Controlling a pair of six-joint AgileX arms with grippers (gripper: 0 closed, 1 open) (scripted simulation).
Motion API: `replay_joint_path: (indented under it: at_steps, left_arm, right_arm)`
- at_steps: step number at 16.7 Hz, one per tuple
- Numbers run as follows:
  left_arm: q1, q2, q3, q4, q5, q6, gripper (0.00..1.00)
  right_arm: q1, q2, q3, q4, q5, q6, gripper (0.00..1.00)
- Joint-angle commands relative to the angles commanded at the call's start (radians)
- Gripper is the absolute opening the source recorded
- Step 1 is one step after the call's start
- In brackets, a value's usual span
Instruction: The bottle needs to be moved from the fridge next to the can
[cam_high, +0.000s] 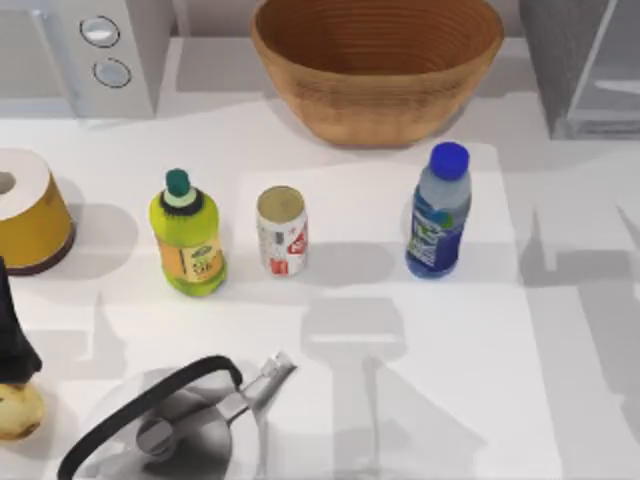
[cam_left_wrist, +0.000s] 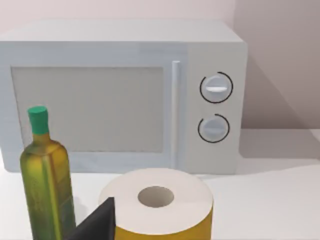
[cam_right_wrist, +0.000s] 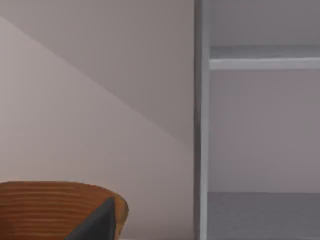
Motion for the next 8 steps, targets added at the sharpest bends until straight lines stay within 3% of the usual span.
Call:
replay_joint_path:
  at_steps: [8]
  left_arm:
    - [0.0,0.0,0.0,0.0,0.0,0.0,1.0]
  right_arm:
    - [-0.255,-0.618,-0.229,-0.488,-0.22,0.007,1.0]
